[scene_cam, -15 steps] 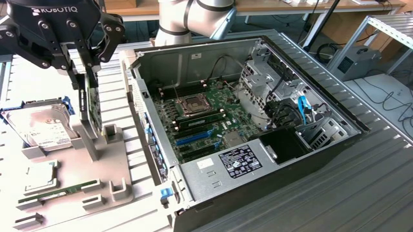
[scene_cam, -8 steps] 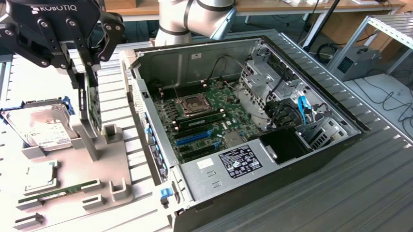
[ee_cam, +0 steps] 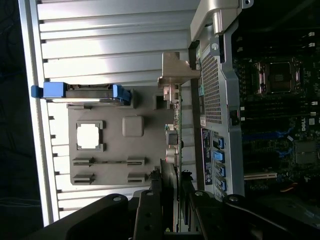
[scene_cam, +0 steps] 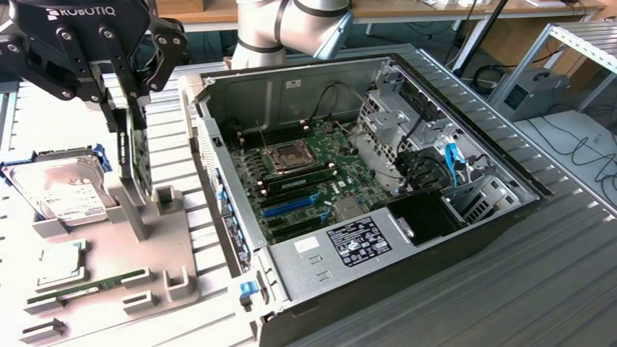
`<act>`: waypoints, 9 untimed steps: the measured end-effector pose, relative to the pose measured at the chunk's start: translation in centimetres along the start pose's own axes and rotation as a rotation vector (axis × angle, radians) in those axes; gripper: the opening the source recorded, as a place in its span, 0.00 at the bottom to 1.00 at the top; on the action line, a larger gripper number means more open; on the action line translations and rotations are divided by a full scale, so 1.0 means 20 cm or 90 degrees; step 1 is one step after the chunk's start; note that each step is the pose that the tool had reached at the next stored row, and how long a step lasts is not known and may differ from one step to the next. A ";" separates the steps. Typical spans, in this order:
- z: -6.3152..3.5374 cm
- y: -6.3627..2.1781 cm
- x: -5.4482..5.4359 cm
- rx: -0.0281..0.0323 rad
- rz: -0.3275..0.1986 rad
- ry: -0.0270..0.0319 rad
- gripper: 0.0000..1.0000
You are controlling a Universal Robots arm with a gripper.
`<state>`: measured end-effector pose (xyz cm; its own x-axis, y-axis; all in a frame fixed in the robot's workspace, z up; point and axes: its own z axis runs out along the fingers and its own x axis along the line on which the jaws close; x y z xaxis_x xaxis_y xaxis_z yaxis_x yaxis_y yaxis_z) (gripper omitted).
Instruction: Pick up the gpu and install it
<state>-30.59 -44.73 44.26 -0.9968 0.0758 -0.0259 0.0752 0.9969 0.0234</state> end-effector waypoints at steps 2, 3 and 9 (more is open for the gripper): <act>0.000 0.001 -0.01 0.0002 0.000 0.0000 0.26; 0.001 0.001 -0.01 0.0003 0.000 -0.0001 0.26; 0.002 0.003 -0.04 0.0008 0.000 -0.0002 0.26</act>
<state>-29.81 -44.73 44.25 -0.9968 0.0759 -0.0262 0.0753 0.9969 0.0221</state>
